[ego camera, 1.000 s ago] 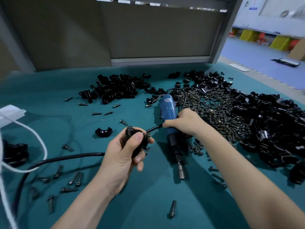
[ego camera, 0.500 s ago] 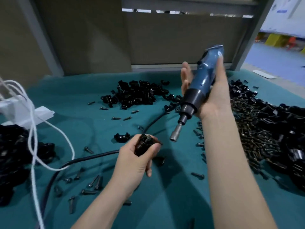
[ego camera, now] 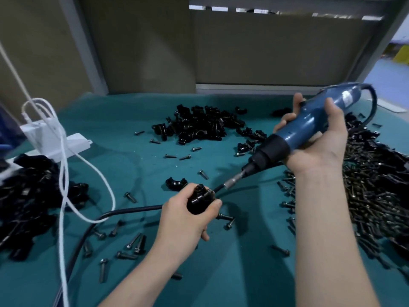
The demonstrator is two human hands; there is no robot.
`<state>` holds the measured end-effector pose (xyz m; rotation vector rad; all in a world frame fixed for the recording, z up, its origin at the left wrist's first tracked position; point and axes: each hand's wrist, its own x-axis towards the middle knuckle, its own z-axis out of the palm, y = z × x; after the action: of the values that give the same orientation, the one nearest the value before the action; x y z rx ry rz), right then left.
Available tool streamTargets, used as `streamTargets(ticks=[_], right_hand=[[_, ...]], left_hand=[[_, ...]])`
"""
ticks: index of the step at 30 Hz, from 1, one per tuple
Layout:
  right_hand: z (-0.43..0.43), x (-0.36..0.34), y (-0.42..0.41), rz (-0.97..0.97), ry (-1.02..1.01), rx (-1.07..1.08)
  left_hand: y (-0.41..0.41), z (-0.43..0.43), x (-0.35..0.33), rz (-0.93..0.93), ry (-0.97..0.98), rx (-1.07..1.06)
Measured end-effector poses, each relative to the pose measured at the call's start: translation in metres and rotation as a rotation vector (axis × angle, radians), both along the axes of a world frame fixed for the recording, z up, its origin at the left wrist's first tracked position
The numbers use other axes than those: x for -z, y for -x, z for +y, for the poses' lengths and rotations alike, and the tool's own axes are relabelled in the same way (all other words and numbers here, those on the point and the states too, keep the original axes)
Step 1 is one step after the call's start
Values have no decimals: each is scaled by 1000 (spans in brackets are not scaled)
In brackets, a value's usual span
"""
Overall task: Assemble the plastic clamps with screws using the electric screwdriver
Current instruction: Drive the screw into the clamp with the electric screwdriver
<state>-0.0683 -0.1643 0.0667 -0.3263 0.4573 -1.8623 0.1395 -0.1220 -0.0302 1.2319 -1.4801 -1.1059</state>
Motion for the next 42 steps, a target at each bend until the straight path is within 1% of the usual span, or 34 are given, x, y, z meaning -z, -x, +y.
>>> streamTargets(ticks=[2,4,7,9,15,23,30,34,37,42], right_hand=[[-1,1,-1,49,1,-12],[-3,2,-4,135,15,25],[-3,-2,-8,218,91,62],[-2,-4,-8,208,124,58],[1,-7,-9,112,104,49],[-3,-9,-25,142,104,-25],[-3,-7,-21,133,136,-44],[-2,-6,-22,113,201,-84],[-1,-6,-24,138,227,-88],[1,-8,-25,155,295,-110]], left_hand=[[0,0,0,-9,5,-4],[0,0,-1,-6,2,2],[-1,1,-2,-4,-10,16],[0,1,-2,-6,-9,21],[1,2,-1,6,8,37],[0,-1,3,67,-15,21],[-1,-2,2,75,-50,100],[-1,-1,0,63,-72,104],[-1,1,-1,55,-78,107],[-1,3,-7,61,-92,172]])
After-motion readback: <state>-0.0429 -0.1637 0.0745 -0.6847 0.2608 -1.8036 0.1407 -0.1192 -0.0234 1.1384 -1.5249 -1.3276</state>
